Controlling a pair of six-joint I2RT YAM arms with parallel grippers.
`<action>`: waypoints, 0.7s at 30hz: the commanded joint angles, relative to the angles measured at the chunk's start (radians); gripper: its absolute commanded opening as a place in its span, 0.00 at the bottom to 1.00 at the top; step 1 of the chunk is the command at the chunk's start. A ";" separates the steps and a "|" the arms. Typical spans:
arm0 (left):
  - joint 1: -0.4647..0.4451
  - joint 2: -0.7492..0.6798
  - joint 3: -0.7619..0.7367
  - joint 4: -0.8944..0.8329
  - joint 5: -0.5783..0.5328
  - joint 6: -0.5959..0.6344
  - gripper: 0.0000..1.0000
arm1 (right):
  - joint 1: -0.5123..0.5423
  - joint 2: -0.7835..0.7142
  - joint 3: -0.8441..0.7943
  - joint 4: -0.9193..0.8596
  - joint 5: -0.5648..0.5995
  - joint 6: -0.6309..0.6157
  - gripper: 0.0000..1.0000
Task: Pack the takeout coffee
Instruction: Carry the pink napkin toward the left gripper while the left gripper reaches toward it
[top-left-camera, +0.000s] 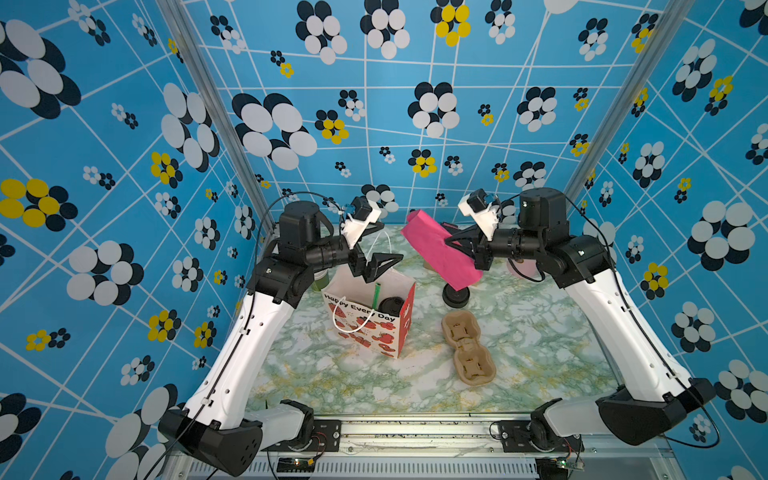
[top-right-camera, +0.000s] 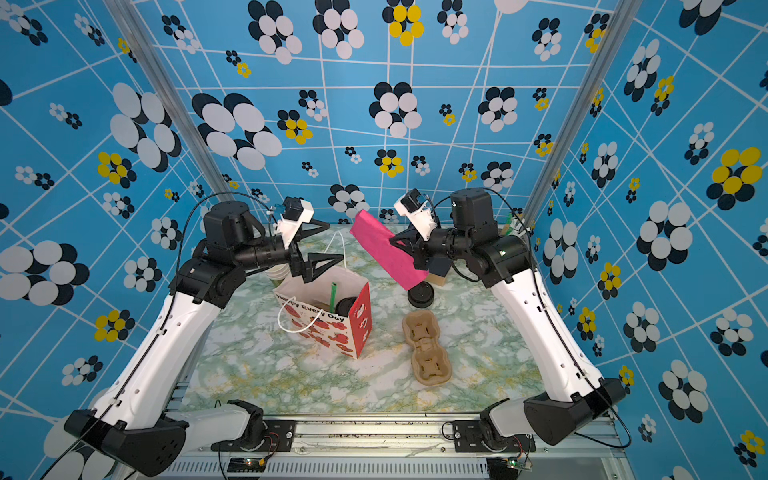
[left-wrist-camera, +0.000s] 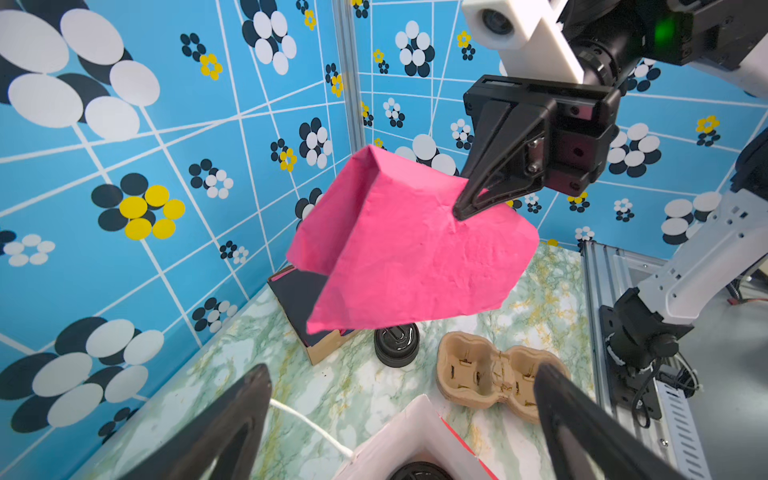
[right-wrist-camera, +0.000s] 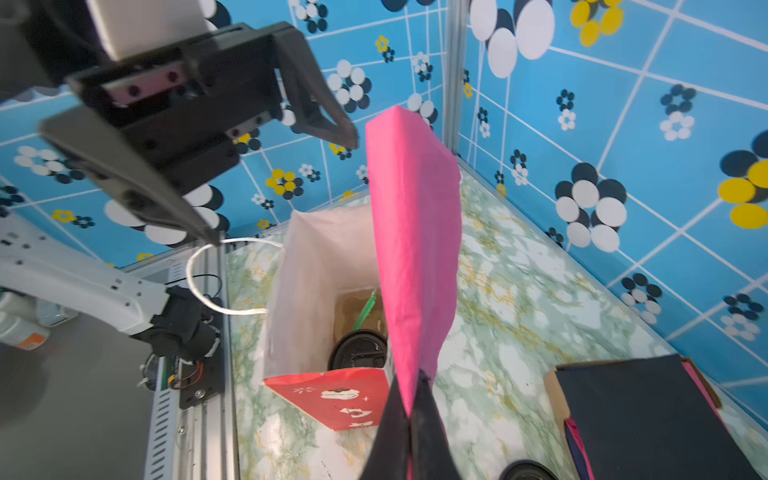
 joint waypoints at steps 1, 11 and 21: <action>-0.012 0.029 0.043 -0.046 0.056 0.119 0.99 | 0.000 -0.045 -0.036 0.003 -0.153 -0.042 0.00; -0.028 0.063 0.029 0.019 0.204 0.212 0.99 | 0.023 -0.052 -0.067 -0.054 -0.234 -0.071 0.00; -0.043 0.099 0.050 -0.055 0.312 0.275 0.99 | 0.033 -0.054 -0.073 -0.063 -0.268 -0.081 0.00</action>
